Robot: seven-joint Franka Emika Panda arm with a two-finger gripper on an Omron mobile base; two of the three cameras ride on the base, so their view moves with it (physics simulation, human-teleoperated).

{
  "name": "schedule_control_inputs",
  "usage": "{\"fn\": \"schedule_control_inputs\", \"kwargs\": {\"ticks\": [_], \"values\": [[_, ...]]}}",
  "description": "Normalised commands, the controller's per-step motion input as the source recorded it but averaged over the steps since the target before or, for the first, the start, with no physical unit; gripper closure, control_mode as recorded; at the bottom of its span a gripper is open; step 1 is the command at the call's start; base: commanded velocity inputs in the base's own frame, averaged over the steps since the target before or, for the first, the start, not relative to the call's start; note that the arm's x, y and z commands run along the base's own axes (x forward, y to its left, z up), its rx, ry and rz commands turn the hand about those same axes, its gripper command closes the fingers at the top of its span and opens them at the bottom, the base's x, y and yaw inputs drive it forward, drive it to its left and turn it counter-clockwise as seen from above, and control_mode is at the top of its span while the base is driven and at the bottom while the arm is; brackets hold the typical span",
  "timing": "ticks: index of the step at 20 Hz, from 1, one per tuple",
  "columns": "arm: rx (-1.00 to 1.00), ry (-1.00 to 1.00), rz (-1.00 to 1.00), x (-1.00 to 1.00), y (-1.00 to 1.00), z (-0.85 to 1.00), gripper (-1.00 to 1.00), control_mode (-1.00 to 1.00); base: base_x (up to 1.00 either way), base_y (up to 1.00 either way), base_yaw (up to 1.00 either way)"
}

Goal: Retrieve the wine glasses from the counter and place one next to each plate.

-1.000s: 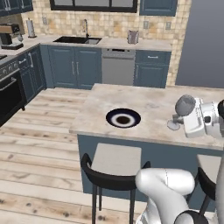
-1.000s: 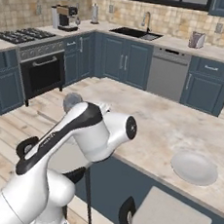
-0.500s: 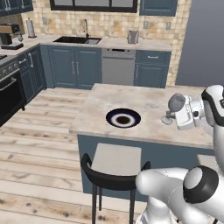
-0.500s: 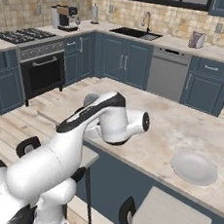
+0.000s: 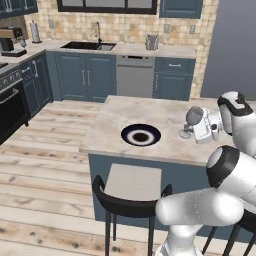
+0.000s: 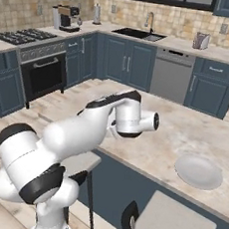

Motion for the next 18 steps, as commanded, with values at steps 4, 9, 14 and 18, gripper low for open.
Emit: {"fn": "schedule_control_inputs", "kwargs": {"ticks": [4,9,14,18], "values": [[0.0,0.0,0.0,0.57,0.0,-0.25,1.0,-1.0,0.0,0.0,0.0],[0.0,0.0,0.0,0.52,0.0,-0.33,1.0,-1.0,0.0,0.0,0.0],[0.0,0.0,0.0,0.41,0.0,-0.33,1.0,-1.0,0.0,0.0,0.0],[0.0,0.0,0.0,0.33,-0.03,-0.24,1.0,-1.0,0.0,0.0,0.0]]}}
